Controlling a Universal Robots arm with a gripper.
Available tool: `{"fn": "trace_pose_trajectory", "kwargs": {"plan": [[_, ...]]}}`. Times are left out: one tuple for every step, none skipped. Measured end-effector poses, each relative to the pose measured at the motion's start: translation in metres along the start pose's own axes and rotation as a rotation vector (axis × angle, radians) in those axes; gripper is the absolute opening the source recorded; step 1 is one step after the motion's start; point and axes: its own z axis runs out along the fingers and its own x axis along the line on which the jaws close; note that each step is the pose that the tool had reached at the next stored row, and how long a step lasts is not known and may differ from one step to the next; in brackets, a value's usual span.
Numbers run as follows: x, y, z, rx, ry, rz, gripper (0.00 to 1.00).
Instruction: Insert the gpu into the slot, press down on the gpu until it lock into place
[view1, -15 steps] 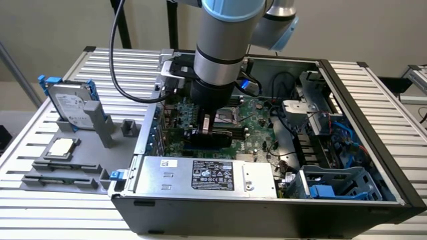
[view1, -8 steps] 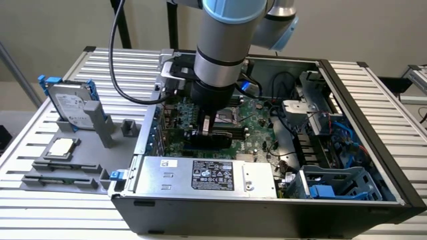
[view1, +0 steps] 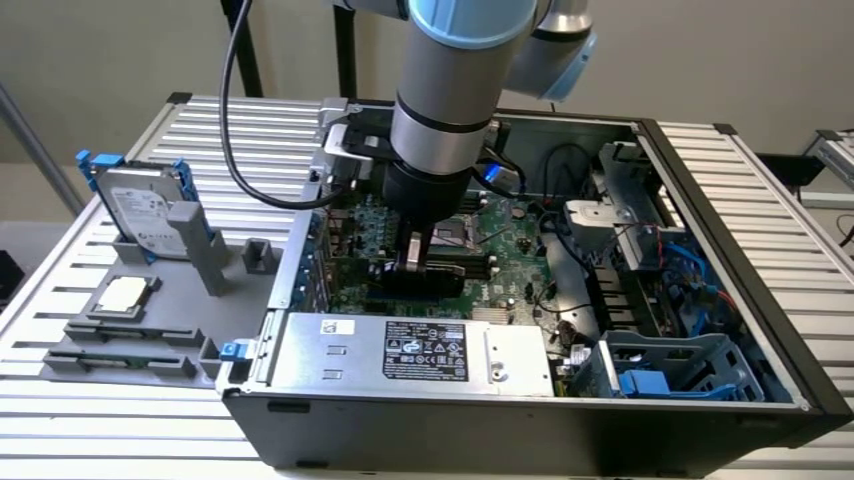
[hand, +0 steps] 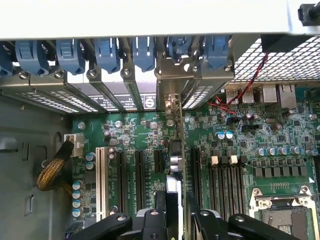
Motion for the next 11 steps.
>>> {"fn": "trace_pose_trajectory", "kwargs": {"plan": [[-0.0001,0.0,-0.0002,-0.0001,0.0004,0.0,0.26],[-0.0003,0.0,-0.0006,-0.0003,0.0008,0.0,0.26],[-0.0003,0.0001,-0.001,-0.0001,0.0003,0.0,0.26],[-0.0004,0.0001,-0.0015,0.0003,-0.0007,0.0,0.26],[-0.0006,0.0002,-0.0025,0.0005,-0.0015,0.0,0.26],[-0.0008,0.0004,-0.0036,0.0009,-0.0024,0.0,0.26],[-0.0009,0.0005,-0.0048,0.0006,-0.0018,0.0,0.26],[-0.0008,0.0006,-0.0053,-0.0001,-0.0009,0.0,0.26],[-0.0008,0.0007,-0.0055,-0.0007,-0.0005,0.0,0.26],[-0.0008,0.0007,-0.0055,-0.0011,-0.0004,0.0,0.26],[-0.0008,0.0007,-0.0055,-0.0014,-0.0003,0.0,0.26]]}}
